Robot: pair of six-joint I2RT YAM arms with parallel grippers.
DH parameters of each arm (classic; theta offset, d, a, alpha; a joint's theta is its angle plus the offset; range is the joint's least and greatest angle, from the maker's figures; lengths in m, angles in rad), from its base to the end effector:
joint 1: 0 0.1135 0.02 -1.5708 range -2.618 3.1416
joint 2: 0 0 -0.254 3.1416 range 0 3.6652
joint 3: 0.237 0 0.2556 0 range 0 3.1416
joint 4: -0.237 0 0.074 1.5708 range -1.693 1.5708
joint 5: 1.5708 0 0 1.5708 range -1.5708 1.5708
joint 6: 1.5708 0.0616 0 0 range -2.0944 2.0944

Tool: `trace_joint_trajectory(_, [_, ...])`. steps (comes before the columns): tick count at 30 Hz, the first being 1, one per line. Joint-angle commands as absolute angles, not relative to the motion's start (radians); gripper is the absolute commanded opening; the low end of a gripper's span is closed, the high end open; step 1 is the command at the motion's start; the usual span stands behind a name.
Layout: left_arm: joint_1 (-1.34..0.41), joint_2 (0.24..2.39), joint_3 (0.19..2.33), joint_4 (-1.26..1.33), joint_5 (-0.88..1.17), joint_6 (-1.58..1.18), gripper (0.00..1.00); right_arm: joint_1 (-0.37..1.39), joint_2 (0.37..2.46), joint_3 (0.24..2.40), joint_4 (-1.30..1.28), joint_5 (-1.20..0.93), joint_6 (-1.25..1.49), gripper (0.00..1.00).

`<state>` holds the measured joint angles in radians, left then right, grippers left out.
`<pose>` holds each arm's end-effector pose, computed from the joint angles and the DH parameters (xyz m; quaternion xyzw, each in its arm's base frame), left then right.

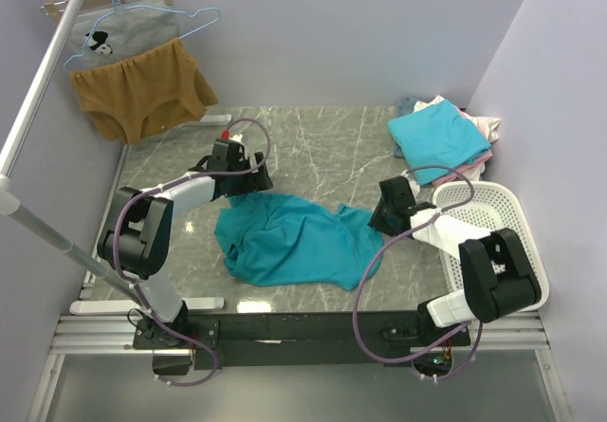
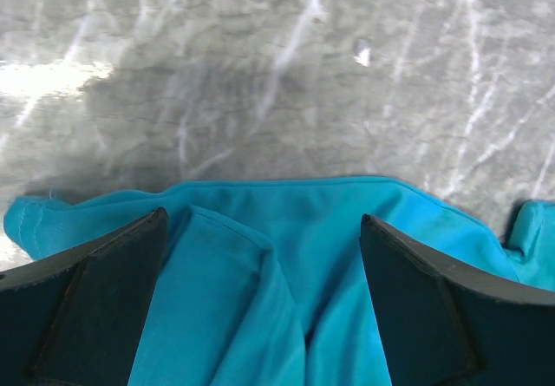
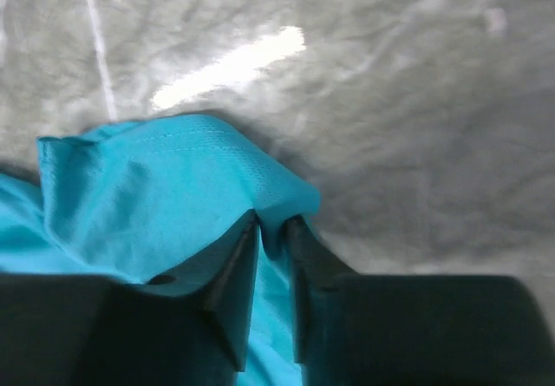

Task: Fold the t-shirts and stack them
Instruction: Flatten out the tshirt

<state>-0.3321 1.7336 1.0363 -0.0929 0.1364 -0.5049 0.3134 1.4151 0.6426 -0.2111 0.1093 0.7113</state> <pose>0.3614 -0.1335 0.1547 -0.0538 0.9214 -0.2118 0.3212 0.2640 0.0785 0.1214 0.2044 0.9338 0.0961 0.2775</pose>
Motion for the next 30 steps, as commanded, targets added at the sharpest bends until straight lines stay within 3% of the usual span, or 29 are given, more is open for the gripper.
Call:
trace_joint_trajectory(1, [-0.311, 1.756, 1.042, -0.06, 0.16, -0.485, 0.97, 0.305, 1.471, 0.69, -0.152, 0.037, 0.684, 0.17])
trace_joint_trajectory(3, [-0.308, 1.773, 1.054, -0.058, 0.185, -0.477, 0.97, 0.304, 1.483, 0.696, -0.135, 0.008, 0.681, 0.02])
trace_joint_trajectory(4, [-0.308, 1.782, 1.058, -0.064, 0.204, -0.473, 0.96, 0.304, 1.492, 0.698, -0.13, 0.003, 0.672, 0.0])
trace_joint_trajectory(9, [-0.308, 1.858, 1.1, -0.063, 0.32, -0.454, 0.89, 0.302, 1.483, 0.71, -0.107, -0.025, 0.65, 0.0])
trace_joint_trajectory(13, [-0.314, 1.92, 1.135, -0.094, 0.396, -0.439, 0.72, 0.302, 1.48, 0.735, -0.13, -0.011, 0.627, 0.0])
trace_joint_trajectory(18, [-0.348, 1.956, 1.152, -0.139, 0.405, -0.402, 0.6, 0.288, 1.493, 0.759, -0.144, -0.012, 0.612, 0.0])
trace_joint_trajectory(21, [-0.37, 1.977, 1.16, -0.166, 0.396, -0.38, 0.34, 0.285, 1.505, 0.772, -0.143, -0.018, 0.603, 0.0])
trace_joint_trajectory(22, [-0.374, 1.982, 1.16, -0.169, 0.399, -0.377, 0.17, 0.282, 1.511, 0.776, -0.144, -0.02, 0.597, 0.0])
trace_joint_trajectory(24, [-0.38, 1.988, 1.164, -0.166, 0.414, -0.371, 0.02, 0.284, 1.516, 0.793, -0.15, -0.021, 0.592, 0.0])
trace_joint_trajectory(30, [-0.379, 1.919, 1.175, -0.138, 0.425, -0.38, 0.01, 0.264, 1.508, 0.86, -0.19, -0.011, 0.555, 0.0])
